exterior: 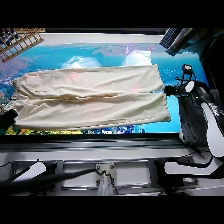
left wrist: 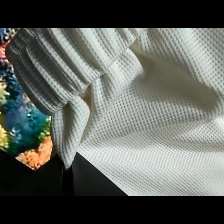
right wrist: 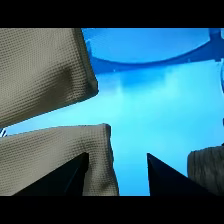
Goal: Fold the clothes and pants, and hang the long-sleeved shirts on hangers.
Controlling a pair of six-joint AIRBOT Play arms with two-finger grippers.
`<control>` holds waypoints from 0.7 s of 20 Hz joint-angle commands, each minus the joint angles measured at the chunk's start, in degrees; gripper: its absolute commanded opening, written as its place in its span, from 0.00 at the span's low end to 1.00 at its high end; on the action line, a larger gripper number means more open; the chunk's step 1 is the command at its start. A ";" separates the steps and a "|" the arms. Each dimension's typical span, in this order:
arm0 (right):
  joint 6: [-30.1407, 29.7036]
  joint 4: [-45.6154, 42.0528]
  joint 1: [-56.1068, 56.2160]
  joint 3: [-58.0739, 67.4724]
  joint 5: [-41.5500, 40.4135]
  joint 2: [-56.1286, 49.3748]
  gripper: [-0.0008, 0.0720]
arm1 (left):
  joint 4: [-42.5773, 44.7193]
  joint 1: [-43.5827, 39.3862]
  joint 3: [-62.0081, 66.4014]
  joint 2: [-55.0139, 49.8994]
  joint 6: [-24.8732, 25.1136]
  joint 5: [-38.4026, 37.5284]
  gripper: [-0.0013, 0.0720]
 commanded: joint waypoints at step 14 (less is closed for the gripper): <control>31.04 -3.08 -2.10 -36.59 9.77 38.82 0.73 | -0.07 -0.02 -0.02 0.00 0.15 0.22 0.05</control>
